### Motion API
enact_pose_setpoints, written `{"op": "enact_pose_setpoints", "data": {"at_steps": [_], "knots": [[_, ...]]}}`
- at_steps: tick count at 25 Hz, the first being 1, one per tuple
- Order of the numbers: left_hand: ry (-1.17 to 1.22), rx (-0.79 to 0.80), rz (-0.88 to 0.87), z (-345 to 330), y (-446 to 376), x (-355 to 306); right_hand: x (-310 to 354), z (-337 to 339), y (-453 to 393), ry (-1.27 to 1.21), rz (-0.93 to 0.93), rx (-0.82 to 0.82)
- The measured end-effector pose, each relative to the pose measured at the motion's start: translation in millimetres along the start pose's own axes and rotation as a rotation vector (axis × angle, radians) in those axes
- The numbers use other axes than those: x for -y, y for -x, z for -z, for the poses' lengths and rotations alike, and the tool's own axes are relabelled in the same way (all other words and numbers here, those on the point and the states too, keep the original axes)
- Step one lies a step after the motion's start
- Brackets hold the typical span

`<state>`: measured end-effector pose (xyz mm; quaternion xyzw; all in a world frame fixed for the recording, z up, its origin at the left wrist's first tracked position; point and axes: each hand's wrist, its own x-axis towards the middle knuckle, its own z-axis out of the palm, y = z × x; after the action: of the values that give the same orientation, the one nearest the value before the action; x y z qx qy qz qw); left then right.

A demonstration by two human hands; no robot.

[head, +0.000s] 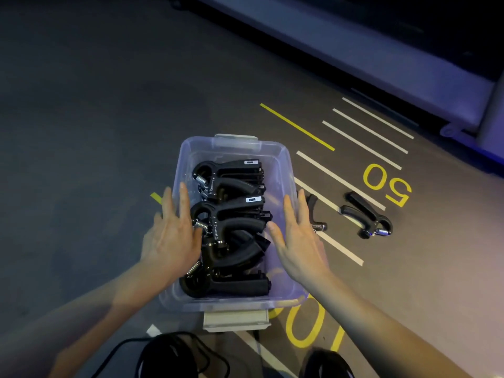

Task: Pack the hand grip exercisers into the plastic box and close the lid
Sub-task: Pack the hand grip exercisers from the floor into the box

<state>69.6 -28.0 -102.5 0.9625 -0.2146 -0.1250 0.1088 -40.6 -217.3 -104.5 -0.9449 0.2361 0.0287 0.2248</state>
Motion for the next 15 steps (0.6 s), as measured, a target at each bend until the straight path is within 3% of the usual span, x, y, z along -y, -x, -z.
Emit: {"op": "enact_pose_setpoints", "data": {"at_steps": [5, 9, 11, 12, 15], "knots": [[-0.203, -0.175, -0.159, -11.5, -3.0, 0.0, -2.5, 1.8, 0.9, 0.059, 0.049, -0.004], [-0.144, -0.156, -0.307, -8.8, 14.7, -24.5, -24.7, 13.4, -8.3, -0.248, 0.056, -0.058], [-0.071, -0.119, -0.460, -12.6, 29.4, -42.1, -59.4, 13.9, -18.6, -0.219, -0.052, -0.149], [-0.058, -0.098, -0.556, -17.0, 36.2, -53.2, -79.2, 11.8, -23.0, -0.114, -0.113, -0.114], [-0.100, -0.044, -0.734, -31.2, 43.8, -86.6, -125.3, -5.2, -30.2, 0.283, -0.131, 0.248]]}}
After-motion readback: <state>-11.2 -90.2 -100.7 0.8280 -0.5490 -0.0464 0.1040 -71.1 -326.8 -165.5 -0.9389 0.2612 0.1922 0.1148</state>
